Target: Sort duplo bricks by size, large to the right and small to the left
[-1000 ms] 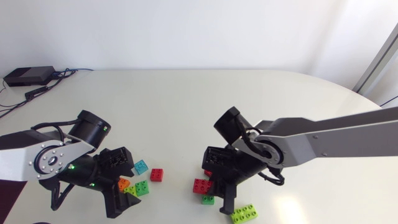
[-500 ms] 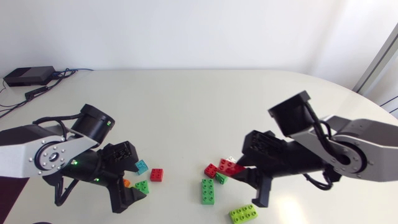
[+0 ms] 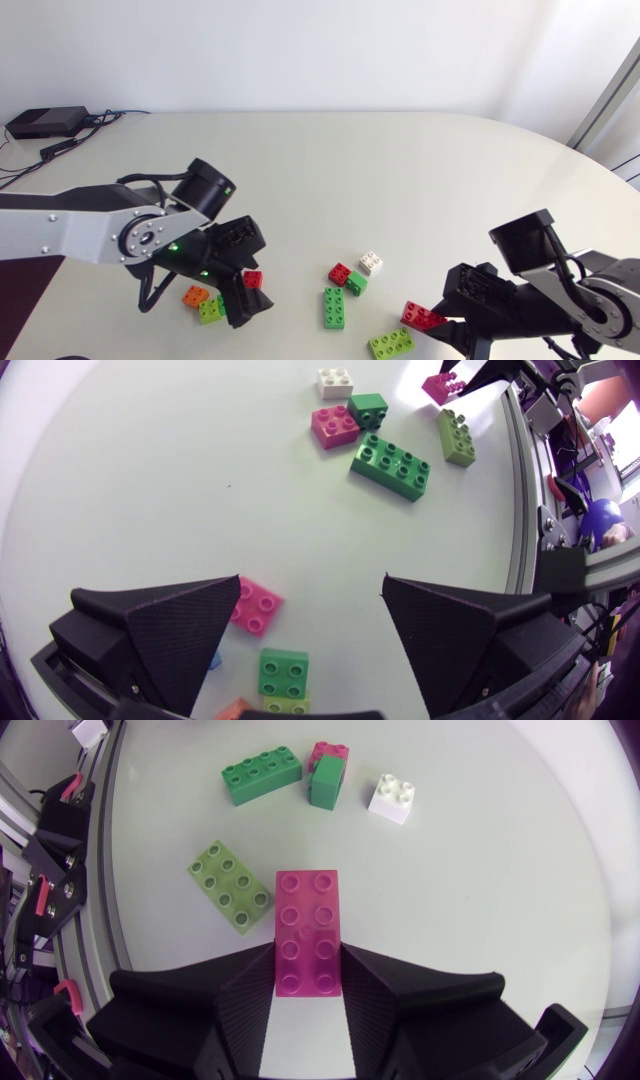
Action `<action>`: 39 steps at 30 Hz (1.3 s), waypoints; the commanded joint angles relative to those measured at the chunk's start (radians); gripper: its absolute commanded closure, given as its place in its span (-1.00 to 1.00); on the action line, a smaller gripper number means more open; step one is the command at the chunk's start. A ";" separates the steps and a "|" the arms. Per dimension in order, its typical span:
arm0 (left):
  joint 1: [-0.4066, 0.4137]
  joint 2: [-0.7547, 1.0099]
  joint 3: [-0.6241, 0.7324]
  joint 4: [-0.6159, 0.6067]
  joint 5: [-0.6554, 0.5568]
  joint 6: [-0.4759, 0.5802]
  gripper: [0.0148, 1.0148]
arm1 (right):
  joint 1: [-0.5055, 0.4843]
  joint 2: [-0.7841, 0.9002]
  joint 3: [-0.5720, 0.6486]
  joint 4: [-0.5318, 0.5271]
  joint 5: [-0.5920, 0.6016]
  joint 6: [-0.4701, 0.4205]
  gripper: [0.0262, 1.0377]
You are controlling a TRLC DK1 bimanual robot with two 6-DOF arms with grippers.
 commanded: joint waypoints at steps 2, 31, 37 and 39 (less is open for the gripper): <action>-0.061 0.076 0.070 0.014 -0.003 -0.108 -0.95 | -0.009 -0.003 -0.034 -0.007 0.004 -0.021 -0.16; -0.060 0.202 0.212 0.001 -0.067 -0.203 -0.95 | 0.321 0.312 0.230 0.178 0.104 0.208 -0.76; 0.008 0.162 0.157 0.001 -0.065 -0.161 -0.95 | 0.419 0.500 0.325 0.255 0.120 0.248 -0.52; 0.020 0.153 0.139 0.002 -0.065 -0.149 -0.95 | 0.445 0.525 0.351 0.264 0.125 0.263 -0.23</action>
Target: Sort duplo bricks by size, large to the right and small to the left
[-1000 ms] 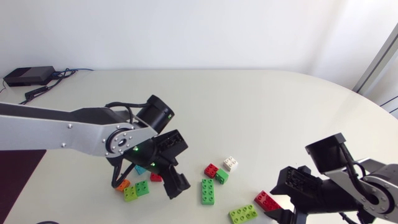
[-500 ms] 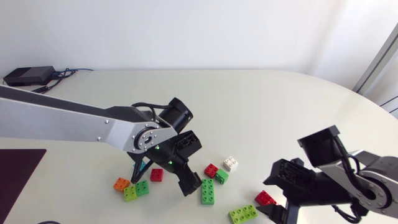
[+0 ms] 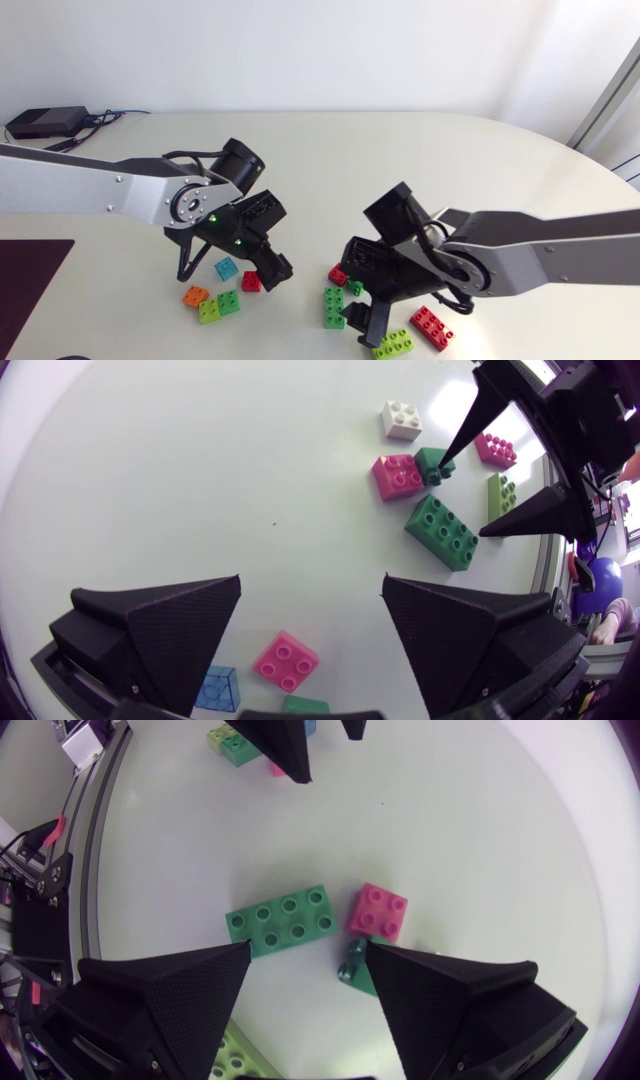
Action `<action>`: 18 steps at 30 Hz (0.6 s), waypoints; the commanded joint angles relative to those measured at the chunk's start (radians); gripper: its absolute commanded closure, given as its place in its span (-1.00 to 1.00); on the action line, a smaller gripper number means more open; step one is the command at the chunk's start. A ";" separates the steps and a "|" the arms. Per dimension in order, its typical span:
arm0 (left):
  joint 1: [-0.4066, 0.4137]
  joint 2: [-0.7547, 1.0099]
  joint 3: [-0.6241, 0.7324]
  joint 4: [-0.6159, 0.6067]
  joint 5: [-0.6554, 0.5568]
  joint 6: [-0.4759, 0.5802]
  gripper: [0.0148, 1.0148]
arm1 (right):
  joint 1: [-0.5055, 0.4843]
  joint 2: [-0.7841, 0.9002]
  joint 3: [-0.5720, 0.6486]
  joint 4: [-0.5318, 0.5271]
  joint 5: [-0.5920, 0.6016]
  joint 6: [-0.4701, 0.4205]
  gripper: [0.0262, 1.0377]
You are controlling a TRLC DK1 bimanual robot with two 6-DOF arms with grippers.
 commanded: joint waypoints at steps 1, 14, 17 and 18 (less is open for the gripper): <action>0.019 -0.022 -0.042 -0.003 -0.004 0.033 -0.95 | 0.032 0.044 0.035 0.009 0.011 0.036 -0.14; 0.013 -0.016 -0.040 0.014 -0.003 0.039 -0.95 | 0.078 0.118 0.025 0.014 0.008 0.036 0.53; -0.006 0.001 -0.016 0.014 -0.003 0.033 -0.95 | 0.076 0.049 -0.040 -0.004 0.010 0.031 0.53; -0.015 0.008 -0.006 0.014 -0.003 0.030 -0.95 | 0.072 0.021 -0.063 -0.012 0.011 0.030 0.53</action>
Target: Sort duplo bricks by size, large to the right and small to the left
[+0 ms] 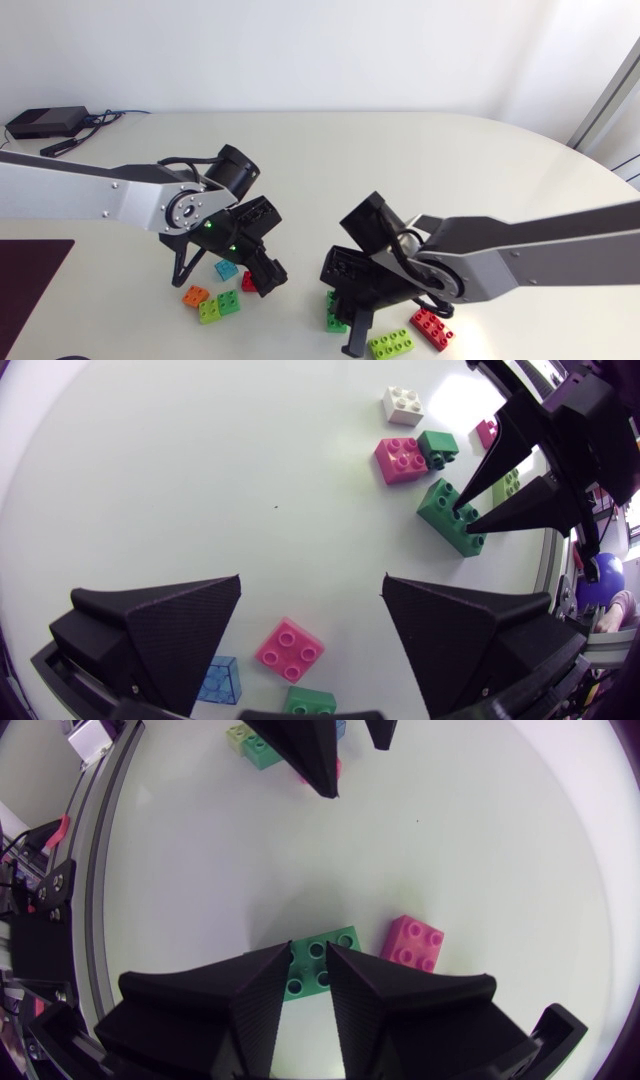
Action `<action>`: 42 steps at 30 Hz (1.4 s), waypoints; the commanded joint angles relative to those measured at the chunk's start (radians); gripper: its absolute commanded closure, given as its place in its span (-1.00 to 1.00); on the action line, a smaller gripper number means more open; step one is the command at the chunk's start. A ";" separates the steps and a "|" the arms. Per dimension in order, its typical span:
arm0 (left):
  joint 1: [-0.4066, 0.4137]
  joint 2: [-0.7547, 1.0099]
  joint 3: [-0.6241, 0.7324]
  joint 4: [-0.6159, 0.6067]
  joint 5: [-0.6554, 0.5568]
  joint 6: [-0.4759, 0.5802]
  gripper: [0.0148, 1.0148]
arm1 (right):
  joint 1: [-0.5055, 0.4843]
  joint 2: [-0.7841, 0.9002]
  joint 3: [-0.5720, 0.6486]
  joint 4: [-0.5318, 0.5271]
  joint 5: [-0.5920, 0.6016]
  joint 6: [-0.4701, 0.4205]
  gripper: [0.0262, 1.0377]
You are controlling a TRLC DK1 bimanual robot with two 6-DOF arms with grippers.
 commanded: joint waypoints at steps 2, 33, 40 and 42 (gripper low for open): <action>-0.031 0.029 0.043 0.003 0.004 0.004 -0.95 | -0.022 -0.089 -0.118 -0.053 0.021 -0.007 0.54; -0.235 0.303 0.322 0.001 -0.026 -0.165 -0.93 | -0.353 -0.543 -0.286 -0.229 -0.017 -0.131 -0.75; -0.229 0.300 0.314 -0.005 -0.053 -0.165 -0.93 | -0.389 -0.576 -0.286 -0.254 -0.039 -0.154 -0.75; -0.241 0.300 0.317 -0.006 -0.053 -0.171 -0.93 | -0.390 -0.576 -0.287 -0.255 -0.039 -0.156 -0.75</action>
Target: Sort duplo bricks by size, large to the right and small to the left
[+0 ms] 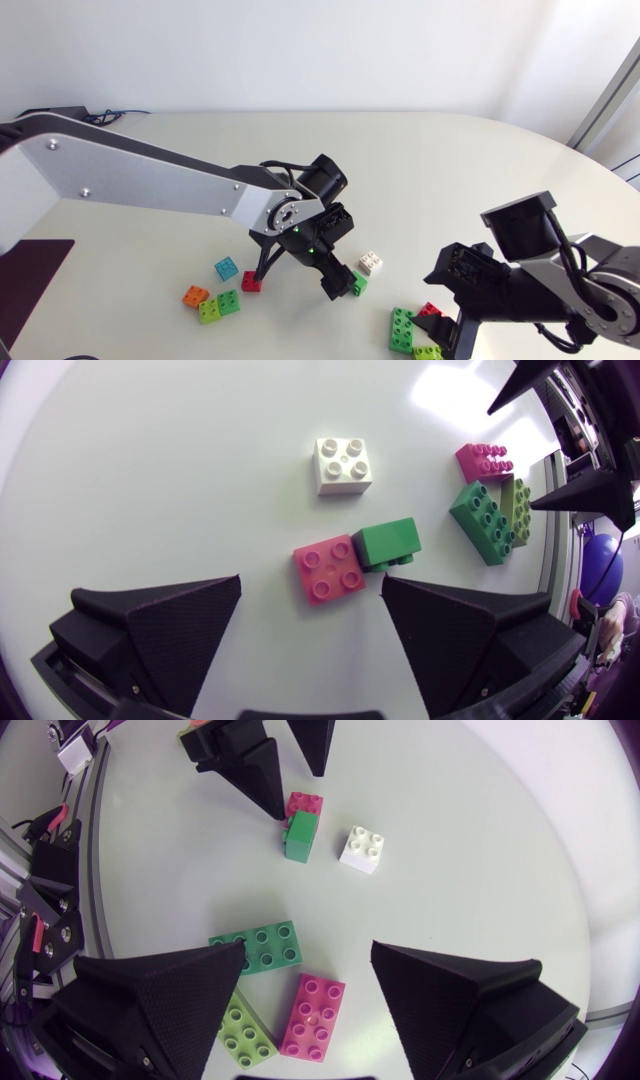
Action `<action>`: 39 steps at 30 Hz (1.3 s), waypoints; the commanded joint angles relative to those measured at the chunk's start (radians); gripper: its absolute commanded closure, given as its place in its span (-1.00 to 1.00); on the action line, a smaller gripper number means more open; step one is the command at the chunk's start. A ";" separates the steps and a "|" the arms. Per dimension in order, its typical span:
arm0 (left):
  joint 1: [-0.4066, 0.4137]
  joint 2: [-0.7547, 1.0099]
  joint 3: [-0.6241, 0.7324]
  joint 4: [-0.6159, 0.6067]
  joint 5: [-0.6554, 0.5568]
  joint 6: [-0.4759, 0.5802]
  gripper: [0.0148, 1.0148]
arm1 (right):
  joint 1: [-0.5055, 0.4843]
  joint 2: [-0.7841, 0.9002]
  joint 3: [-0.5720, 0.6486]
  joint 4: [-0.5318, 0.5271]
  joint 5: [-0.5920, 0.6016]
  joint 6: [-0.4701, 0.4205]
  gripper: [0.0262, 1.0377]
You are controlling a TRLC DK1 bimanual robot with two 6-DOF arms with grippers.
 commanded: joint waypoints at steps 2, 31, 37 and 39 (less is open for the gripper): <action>-0.020 0.019 0.033 -0.013 -0.012 -0.038 -0.93 | -0.009 -0.007 -0.021 -0.016 -0.009 -0.027 -0.75; -0.028 0.156 0.252 -0.267 -0.056 -0.081 -0.44 | -0.052 -0.053 -0.046 -0.030 -0.036 -0.051 -0.75; -0.043 0.209 0.319 -0.310 -0.056 -0.103 -0.08 | -0.057 -0.056 -0.052 -0.029 -0.041 -0.051 -0.75; -0.052 0.222 0.330 -0.316 -0.056 -0.107 0.04 | -0.058 -0.059 -0.055 -0.029 -0.041 -0.051 -0.75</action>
